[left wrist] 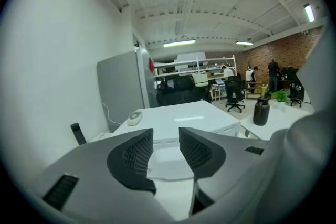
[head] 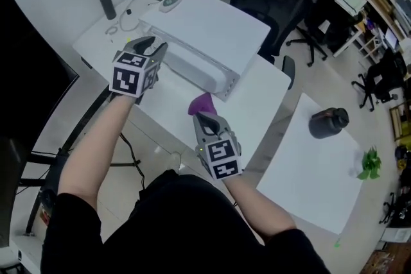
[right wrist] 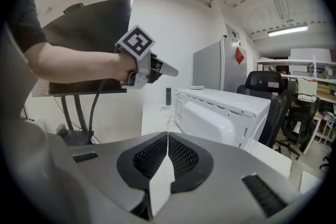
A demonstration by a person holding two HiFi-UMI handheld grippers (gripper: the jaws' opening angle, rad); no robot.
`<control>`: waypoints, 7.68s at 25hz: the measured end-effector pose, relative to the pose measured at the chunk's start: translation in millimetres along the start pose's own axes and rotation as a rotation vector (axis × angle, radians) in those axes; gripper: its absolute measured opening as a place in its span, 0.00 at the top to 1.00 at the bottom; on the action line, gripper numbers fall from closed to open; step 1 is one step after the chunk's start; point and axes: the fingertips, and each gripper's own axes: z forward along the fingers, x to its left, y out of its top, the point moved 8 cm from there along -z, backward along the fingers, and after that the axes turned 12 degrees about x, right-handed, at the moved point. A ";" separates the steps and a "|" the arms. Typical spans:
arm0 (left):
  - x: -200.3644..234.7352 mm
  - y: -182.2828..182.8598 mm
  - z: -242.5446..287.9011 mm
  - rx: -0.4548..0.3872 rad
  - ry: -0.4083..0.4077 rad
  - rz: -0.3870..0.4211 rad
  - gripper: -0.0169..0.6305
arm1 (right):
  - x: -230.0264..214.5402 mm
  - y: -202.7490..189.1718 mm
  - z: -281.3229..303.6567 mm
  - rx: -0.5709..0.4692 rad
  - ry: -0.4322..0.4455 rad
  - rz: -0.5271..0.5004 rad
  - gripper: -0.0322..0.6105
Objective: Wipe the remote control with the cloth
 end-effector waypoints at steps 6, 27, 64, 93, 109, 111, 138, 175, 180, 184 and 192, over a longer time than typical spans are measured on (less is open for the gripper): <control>83.8 52.1 81.7 0.065 0.065 -0.004 0.59 | -18.4 6.1 48.6 0.059 -0.041 0.034 0.91; 151.3 80.1 226.5 0.326 -0.066 -0.126 0.55 | -59.9 7.2 106.6 0.136 -0.079 0.141 0.91; -28.5 -119.2 -0.6 0.134 -0.172 0.236 0.60 | -95.5 -113.3 183.8 0.554 -0.111 0.222 0.50; -253.4 -194.1 -74.7 0.099 -0.142 0.526 0.60 | 58.0 -60.7 -56.4 0.129 0.181 -0.052 0.72; -231.6 -193.0 -116.1 0.015 -0.184 0.540 0.60 | 74.3 -41.7 -82.2 0.096 0.068 0.050 0.72; -230.5 -191.4 -119.0 0.001 -0.184 0.552 0.60 | 95.4 -39.1 -77.1 0.108 0.110 0.021 0.72; -163.4 -176.0 -97.3 -0.248 -1.058 -1.184 0.60 | 72.6 -55.9 -97.2 -0.164 0.145 0.307 0.72; -189.6 -204.2 -46.8 0.059 -0.756 -0.610 0.60 | 22.3 -100.3 -123.3 -0.029 -0.150 0.257 0.72; -200.8 -227.5 14.6 0.202 -0.412 -0.287 0.60 | 19.5 -126.2 -134.2 0.060 -0.196 0.260 0.72; -222.9 -237.6 60.4 0.273 -0.296 -0.137 0.60 | 13.8 -142.3 -138.5 0.103 -0.202 0.271 0.72; -260.0 -249.8 100.6 0.361 -0.244 -0.106 0.60 | -5.3 -163.9 -141.2 0.149 -0.192 0.278 0.72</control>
